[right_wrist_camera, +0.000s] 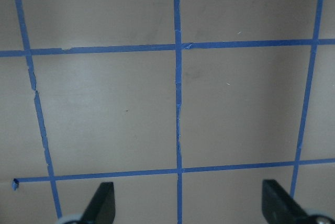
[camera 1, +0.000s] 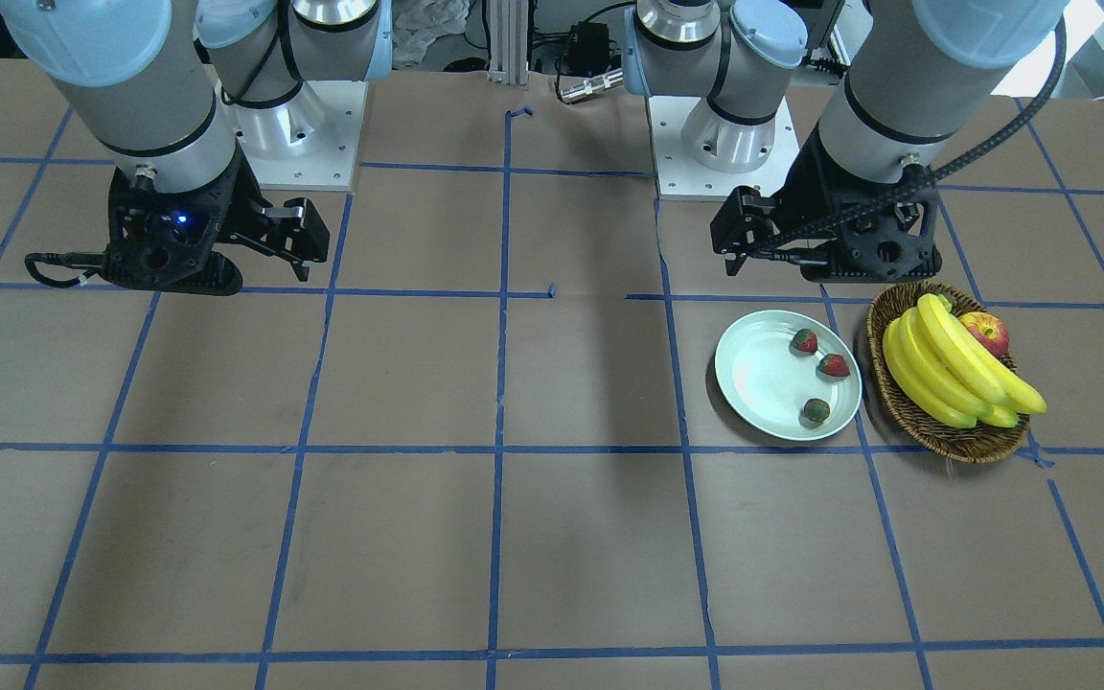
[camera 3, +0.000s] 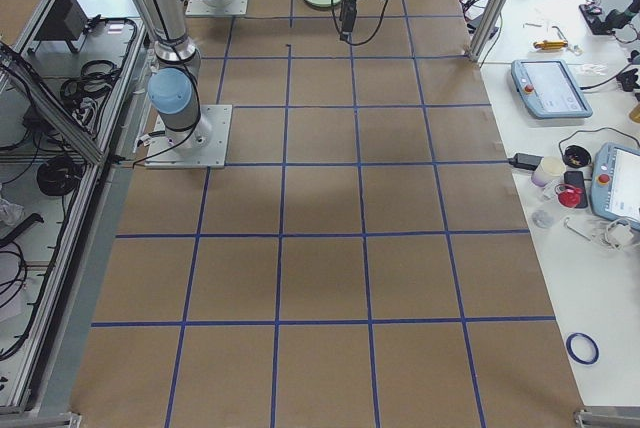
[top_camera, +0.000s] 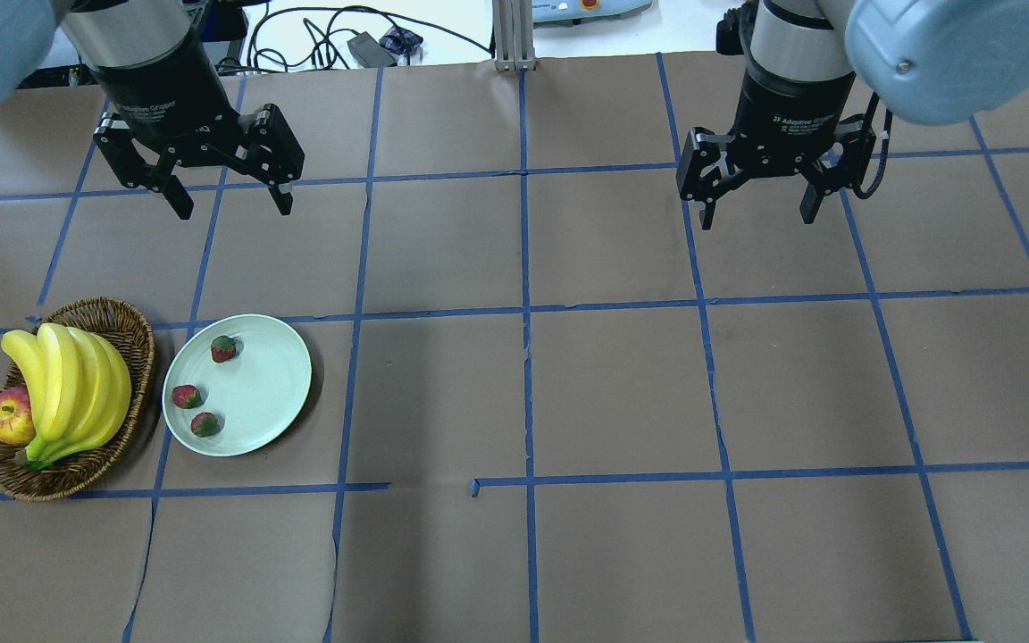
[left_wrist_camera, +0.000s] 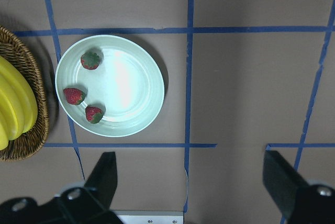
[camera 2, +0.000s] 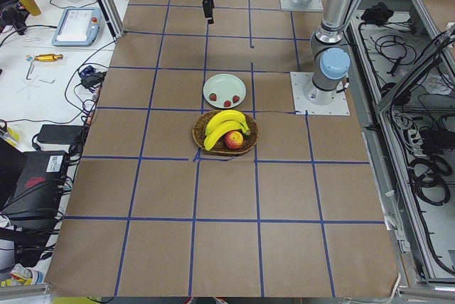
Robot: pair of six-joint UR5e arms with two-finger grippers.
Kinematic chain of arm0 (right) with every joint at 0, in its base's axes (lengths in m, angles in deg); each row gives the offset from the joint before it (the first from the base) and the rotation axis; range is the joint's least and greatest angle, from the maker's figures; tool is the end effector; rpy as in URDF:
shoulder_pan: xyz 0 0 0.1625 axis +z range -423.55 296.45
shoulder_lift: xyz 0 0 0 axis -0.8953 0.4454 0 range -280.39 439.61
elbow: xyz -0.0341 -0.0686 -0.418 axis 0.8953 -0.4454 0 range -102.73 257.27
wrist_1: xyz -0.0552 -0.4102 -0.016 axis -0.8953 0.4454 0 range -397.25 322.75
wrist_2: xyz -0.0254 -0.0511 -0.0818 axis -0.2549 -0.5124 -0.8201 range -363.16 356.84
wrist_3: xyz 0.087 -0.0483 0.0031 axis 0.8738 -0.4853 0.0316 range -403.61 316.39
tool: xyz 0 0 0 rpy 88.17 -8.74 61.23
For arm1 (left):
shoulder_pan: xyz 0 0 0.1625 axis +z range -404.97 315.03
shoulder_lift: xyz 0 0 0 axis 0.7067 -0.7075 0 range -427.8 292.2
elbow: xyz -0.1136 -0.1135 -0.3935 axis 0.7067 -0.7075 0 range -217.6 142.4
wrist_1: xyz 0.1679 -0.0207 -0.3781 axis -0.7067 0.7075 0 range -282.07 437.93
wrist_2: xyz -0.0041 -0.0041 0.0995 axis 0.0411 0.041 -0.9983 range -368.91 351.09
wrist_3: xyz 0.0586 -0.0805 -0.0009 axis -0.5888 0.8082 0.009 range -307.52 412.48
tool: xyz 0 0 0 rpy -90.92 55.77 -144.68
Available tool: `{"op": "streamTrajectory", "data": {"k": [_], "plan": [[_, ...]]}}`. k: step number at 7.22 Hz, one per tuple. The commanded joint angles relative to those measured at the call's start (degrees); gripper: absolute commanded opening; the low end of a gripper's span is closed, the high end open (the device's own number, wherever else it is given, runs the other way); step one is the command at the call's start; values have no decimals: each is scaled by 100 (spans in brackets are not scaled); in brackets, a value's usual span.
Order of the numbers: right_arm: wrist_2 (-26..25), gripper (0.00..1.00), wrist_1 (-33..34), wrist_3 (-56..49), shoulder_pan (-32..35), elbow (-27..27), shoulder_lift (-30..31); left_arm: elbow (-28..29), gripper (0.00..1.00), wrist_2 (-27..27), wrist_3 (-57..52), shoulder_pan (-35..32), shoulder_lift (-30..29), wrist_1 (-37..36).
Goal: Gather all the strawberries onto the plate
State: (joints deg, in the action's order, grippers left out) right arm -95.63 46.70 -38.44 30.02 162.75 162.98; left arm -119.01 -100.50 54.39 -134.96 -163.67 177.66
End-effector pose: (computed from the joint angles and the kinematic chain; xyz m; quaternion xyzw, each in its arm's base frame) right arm 0.1615 -0.5166 0.4576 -0.0124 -0.9972 -0.0693 0.0268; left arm -0.1305 -0.5220 0.4930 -0.0158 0.9979 0.0610 0.0149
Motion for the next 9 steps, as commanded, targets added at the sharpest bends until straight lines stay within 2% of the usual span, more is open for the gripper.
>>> {"op": "streamTrajectory", "data": {"k": [1,2,5,9], "plan": [[133,100,24,-33,-5,-22,56,-50,100,-8,134,-79,103,2],[123,100,25,-33,-6,-127,91,-155,100,10,134,-45,-62,-198],[97,100,-2,-7,3,-225,135,-682,100,10,151,-62,-82,-911],[97,100,16,55,3,-155,127,-736,100,-34,143,-62,-73,-921]]}}
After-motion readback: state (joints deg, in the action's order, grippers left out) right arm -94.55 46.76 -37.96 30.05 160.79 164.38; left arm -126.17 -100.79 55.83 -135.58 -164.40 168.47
